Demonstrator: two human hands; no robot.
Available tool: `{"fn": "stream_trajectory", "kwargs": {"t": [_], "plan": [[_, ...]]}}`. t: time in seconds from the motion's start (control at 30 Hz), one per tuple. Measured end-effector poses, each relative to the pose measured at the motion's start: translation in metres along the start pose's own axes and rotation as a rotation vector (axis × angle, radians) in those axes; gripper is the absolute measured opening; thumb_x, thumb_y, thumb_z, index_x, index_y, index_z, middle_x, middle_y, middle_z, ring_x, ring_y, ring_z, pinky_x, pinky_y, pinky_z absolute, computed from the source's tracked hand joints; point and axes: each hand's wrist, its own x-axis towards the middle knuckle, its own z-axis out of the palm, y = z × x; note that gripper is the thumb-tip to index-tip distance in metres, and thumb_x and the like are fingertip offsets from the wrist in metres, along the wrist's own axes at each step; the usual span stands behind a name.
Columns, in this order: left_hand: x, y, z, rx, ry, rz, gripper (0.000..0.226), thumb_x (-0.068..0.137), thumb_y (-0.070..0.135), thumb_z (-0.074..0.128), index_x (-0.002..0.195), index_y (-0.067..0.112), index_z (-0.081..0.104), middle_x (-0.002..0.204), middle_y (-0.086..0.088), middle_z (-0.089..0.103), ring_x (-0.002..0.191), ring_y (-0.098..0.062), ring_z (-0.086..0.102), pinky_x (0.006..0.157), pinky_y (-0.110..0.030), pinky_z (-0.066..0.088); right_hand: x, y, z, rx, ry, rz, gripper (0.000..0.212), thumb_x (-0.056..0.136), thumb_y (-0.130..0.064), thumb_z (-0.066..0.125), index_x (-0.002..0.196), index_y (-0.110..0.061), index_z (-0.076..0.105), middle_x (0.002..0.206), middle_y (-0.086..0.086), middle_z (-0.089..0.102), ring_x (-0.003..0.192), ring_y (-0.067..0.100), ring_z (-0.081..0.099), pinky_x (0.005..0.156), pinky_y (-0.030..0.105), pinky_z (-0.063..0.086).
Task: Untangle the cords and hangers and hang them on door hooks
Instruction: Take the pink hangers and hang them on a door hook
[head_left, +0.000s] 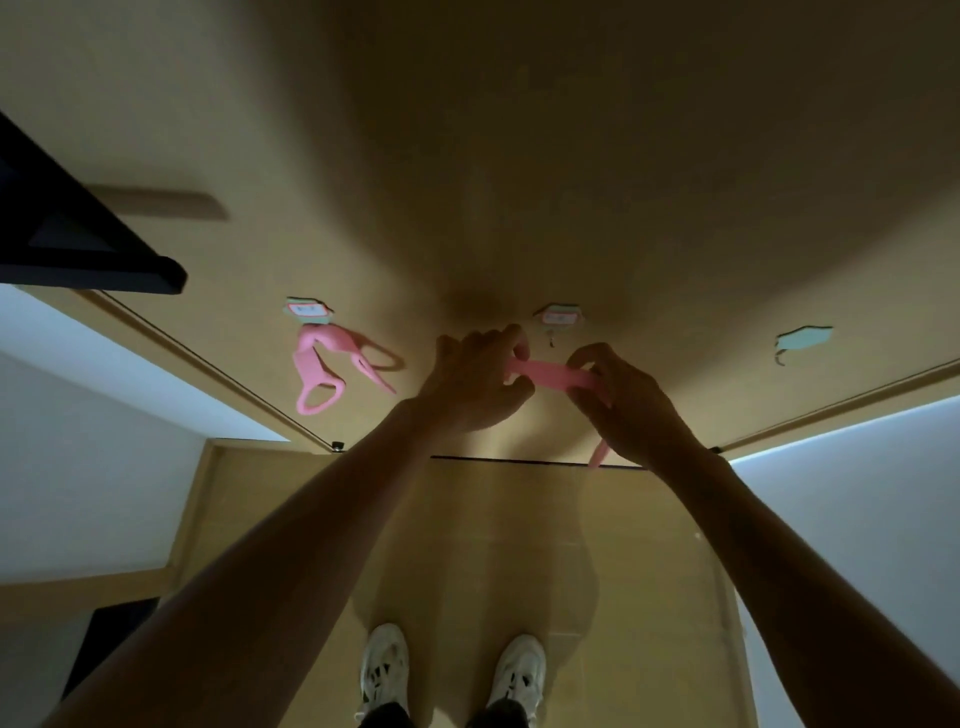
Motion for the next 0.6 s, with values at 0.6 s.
{"fn": "stream_trajectory", "kwargs": {"t": [0.6], "plan": [[0.017,0.018,0.038,0.076,0.471,-0.079,0.014,0.087,0.017,0.052,0.097,0.009,0.058,0.081,-0.008,0.068,0.072,-0.031,0.065,0.066,-0.027,0.039,0.032,0.015,0.028,-0.240,0.470,-0.003,0.018,0.091,-0.024,0.056,0.090,-0.006,0.054,0.064,0.009,0.066,0.047,0.034,0.061,0.043,0.037,0.051]]}}
